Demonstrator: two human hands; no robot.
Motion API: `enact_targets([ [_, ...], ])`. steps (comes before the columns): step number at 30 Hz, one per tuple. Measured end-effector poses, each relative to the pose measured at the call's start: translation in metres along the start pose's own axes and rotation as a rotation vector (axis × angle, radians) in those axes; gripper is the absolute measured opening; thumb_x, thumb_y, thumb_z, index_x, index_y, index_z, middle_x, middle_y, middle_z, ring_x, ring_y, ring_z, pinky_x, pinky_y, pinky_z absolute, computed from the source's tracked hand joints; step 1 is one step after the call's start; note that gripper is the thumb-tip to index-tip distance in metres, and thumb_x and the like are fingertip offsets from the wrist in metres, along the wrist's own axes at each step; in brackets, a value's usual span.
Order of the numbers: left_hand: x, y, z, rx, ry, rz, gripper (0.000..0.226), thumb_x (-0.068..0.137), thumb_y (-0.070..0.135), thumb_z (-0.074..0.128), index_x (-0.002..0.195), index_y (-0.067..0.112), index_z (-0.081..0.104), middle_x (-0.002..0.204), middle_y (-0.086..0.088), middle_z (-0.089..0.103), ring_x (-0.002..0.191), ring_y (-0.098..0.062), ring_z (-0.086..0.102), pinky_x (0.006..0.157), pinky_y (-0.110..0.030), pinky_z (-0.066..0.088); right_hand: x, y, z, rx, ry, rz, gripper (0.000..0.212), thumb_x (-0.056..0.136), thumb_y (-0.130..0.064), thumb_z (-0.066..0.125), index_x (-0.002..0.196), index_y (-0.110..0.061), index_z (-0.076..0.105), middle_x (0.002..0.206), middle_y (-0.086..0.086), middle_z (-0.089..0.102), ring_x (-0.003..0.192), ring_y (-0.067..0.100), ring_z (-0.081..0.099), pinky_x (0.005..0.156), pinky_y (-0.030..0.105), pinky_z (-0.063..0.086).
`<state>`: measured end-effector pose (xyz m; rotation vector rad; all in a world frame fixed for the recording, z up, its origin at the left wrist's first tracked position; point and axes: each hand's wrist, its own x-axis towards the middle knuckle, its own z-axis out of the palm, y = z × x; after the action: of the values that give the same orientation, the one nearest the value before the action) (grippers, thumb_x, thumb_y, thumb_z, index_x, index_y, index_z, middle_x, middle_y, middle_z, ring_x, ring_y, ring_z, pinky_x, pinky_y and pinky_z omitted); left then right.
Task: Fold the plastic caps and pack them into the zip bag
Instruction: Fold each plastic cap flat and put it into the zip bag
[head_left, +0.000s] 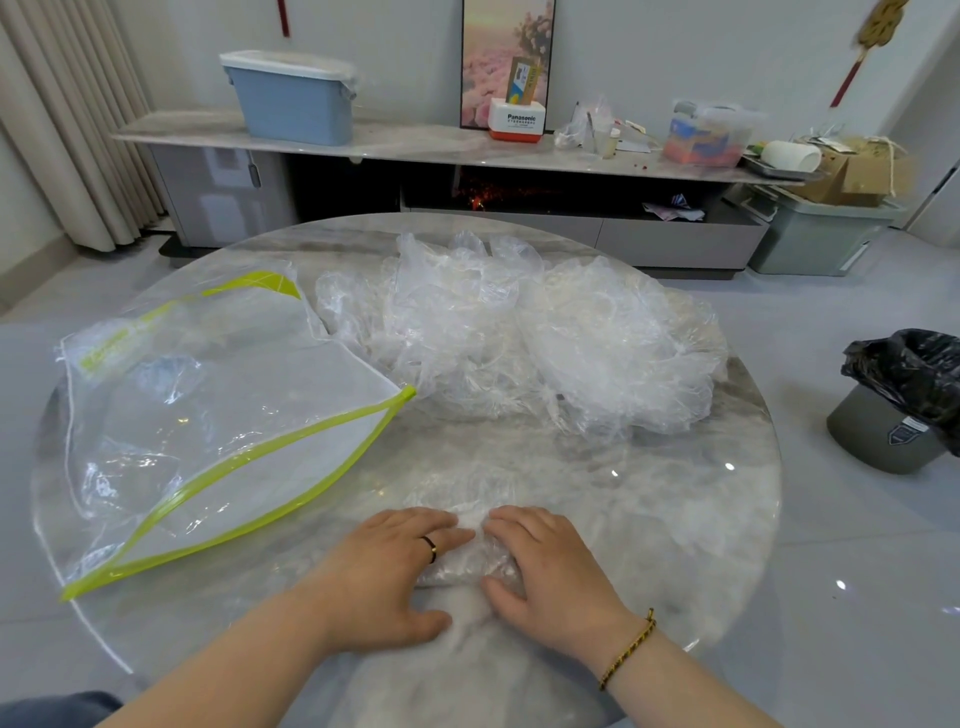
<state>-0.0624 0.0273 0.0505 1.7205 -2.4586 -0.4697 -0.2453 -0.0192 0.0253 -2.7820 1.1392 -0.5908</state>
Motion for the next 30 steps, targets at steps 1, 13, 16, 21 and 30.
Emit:
enact_targets([
  [1, 0.000, -0.003, 0.003, -0.029, 0.031, -0.010, 0.099, 0.050, 0.062, 0.013, 0.145, 0.034, 0.020, 0.151, 0.013, 0.020, 0.139, -0.002, 0.017, 0.102, -0.008, -0.003, 0.000, 0.000, 0.000, -0.028, -0.017, 0.010, 0.045, 0.065, -0.054, 0.040, 0.090, -0.025, 0.064, 0.092, -0.015, 0.065, 0.091, 0.001, 0.045, 0.084, 0.018, 0.036],
  [13, 0.010, -0.009, 0.004, -0.309, 0.193, -0.176, 0.071, 0.067, 0.050, 0.023, 0.128, 0.028, 0.051, 0.130, 0.011, 0.054, 0.120, -0.007, 0.049, 0.096, -0.014, 0.033, 0.008, 0.002, -0.003, -0.079, 0.120, 0.153, 0.034, 0.059, -0.033, 0.037, 0.082, -0.030, 0.063, 0.063, -0.021, 0.058, 0.074, 0.004, 0.041, 0.067, 0.013, 0.029],
  [16, 0.008, -0.007, 0.002, -0.519, 0.220, -0.290, 0.042, 0.078, 0.051, 0.044, 0.103, 0.024, 0.064, 0.103, 0.011, 0.066, 0.099, -0.011, 0.060, 0.083, -0.019, 0.043, 0.013, -0.001, -0.012, 0.047, 0.012, 0.297, 0.025, 0.076, -0.029, 0.047, 0.088, -0.022, 0.067, 0.062, -0.021, 0.040, 0.076, 0.006, 0.039, 0.069, 0.015, 0.028],
  [21, 0.009, -0.007, 0.002, -0.527, 0.262, -0.395, 0.018, 0.090, 0.018, 0.056, 0.079, 0.031, 0.052, 0.067, 0.014, 0.054, 0.067, -0.007, 0.050, 0.064, -0.014, 0.037, 0.010, -0.002, -0.008, 0.354, -0.127, 0.512, 0.024, 0.089, -0.033, 0.053, 0.070, -0.019, 0.055, 0.064, -0.010, 0.053, 0.073, 0.012, 0.054, 0.057, 0.013, 0.035],
  [30, 0.012, 0.006, 0.000, -0.356, 0.351, -0.518, 0.036, 0.094, 0.038, 0.047, 0.127, 0.025, 0.047, 0.101, 0.007, 0.057, 0.093, -0.013, 0.054, 0.075, -0.022, 0.037, 0.013, -0.009, -0.012, 0.333, -0.134, 0.627, 0.019, 0.092, -0.032, 0.050, 0.085, -0.021, 0.064, 0.062, -0.017, 0.049, 0.072, 0.008, 0.053, 0.056, 0.011, 0.033],
])
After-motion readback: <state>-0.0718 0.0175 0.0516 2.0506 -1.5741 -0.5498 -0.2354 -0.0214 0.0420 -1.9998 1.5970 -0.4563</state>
